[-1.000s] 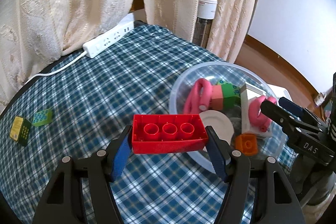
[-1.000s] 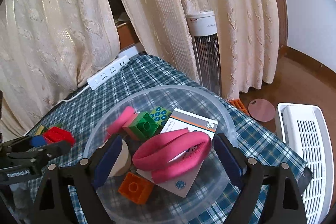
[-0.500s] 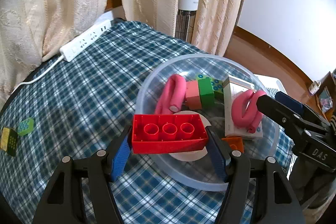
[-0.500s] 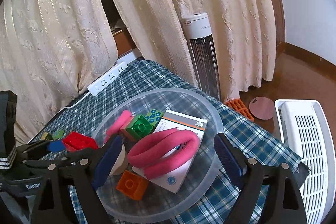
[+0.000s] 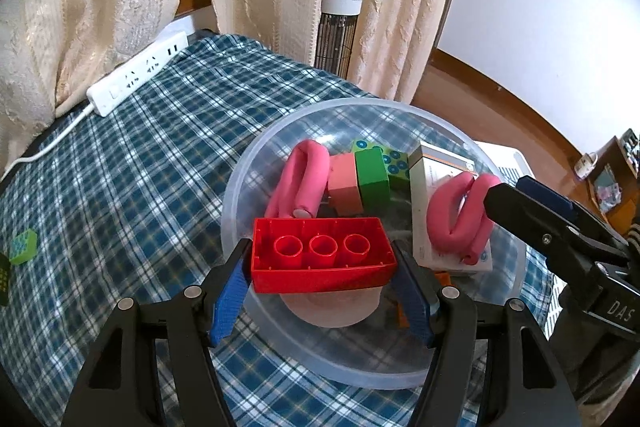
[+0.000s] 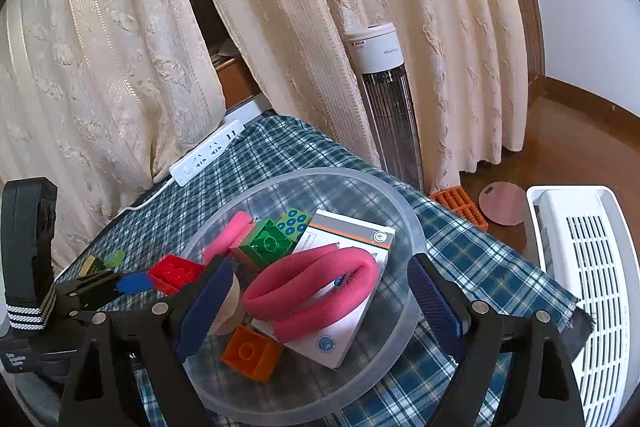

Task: Organize objects
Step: 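Carry the red brick over the bowl with the left gripper, then open the left gripper to drop the red brick into the bowl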

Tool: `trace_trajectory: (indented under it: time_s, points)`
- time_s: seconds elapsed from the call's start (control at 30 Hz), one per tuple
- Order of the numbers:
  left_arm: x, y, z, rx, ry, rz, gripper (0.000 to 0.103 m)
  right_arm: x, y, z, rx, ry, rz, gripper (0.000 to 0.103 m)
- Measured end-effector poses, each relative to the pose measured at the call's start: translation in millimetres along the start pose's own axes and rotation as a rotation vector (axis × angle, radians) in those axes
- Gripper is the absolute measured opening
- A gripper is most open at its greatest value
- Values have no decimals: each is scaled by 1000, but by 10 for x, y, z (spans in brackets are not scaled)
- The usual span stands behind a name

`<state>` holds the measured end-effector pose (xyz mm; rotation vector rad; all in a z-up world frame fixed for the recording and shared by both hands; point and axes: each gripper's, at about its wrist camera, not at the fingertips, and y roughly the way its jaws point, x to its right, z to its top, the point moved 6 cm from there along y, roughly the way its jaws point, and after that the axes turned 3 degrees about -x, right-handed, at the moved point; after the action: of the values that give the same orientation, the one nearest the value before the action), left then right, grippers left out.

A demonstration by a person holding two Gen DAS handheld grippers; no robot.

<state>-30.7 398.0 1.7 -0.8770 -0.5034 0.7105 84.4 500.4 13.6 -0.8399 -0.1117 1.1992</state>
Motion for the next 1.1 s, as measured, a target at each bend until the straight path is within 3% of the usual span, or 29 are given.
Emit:
trace_trajectory:
  time_s: [0.63,1.1]
  points:
    - [-12,-97,-45,15,-4,-31,69,-87,-54,-16,5,-11,-2,92]
    - [-267,-347,-124,64,-38,12,69,-347,-57,-63,-3,-46,15,92]
